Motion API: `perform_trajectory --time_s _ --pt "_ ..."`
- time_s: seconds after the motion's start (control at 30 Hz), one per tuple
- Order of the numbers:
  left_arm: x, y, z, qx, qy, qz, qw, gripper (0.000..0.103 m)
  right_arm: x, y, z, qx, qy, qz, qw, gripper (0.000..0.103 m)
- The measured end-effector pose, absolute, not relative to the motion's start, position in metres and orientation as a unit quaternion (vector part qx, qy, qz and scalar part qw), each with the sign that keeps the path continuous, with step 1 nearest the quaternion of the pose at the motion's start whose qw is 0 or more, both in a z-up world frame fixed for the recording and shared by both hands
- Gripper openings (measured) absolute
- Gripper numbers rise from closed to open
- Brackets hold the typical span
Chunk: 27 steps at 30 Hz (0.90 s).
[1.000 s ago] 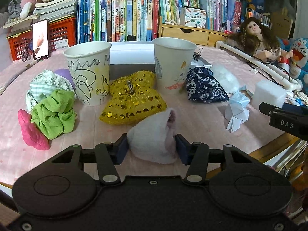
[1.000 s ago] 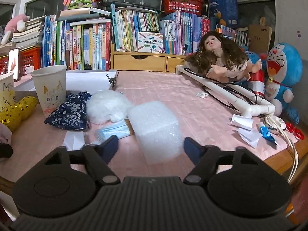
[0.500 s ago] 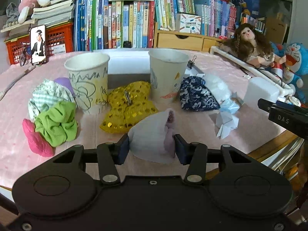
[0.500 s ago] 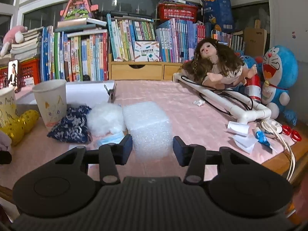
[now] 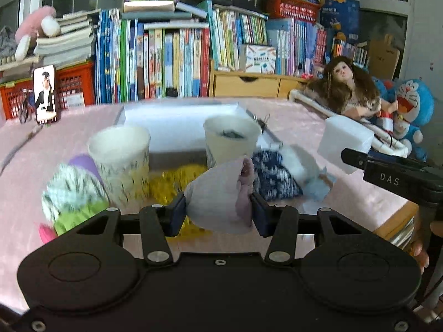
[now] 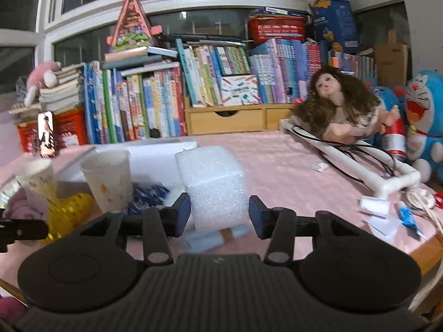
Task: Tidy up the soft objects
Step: 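Carry the sock with the left tool while the right tool carries the foam block to the silver tray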
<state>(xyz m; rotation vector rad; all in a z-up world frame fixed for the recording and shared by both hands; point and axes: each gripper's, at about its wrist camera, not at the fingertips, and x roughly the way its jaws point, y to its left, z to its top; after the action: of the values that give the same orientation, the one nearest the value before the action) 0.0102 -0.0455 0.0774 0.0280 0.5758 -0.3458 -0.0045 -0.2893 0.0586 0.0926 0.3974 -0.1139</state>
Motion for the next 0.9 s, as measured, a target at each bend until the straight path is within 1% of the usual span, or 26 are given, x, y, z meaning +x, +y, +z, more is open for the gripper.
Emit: perform_trajectory --time_s 0.27,0.37,0.5,0.7,0.9 --pt "0.066 -0.030 0.123 -0.011 0.291 -0.166 0.942 0.047 0.022 -0.290 0.089 0.058 0.184 -0.009 0.981 0.051" --pt "0.094 -0.031 0.138 -0.003 0.295 -0.162 0.942 0.047 0.043 -0.295 0.102 0.079 0.195 0.015 0.977 0.051" --pt "0.141 -0.032 0.148 -0.018 0.329 -0.161 0.930 0.047 0.073 -0.298 0.116 0.091 0.214 0.038 0.972 0.051" --pt "0.212 -0.038 0.148 -0.034 0.381 -0.153 0.911 0.047 0.130 -0.295 0.127 0.096 0.261 0.067 0.958 0.051" --pt "0.274 -0.054 0.133 -0.030 0.417 -0.129 0.899 0.047 0.185 -0.278 0.116 0.075 0.304 0.075 0.947 0.051"
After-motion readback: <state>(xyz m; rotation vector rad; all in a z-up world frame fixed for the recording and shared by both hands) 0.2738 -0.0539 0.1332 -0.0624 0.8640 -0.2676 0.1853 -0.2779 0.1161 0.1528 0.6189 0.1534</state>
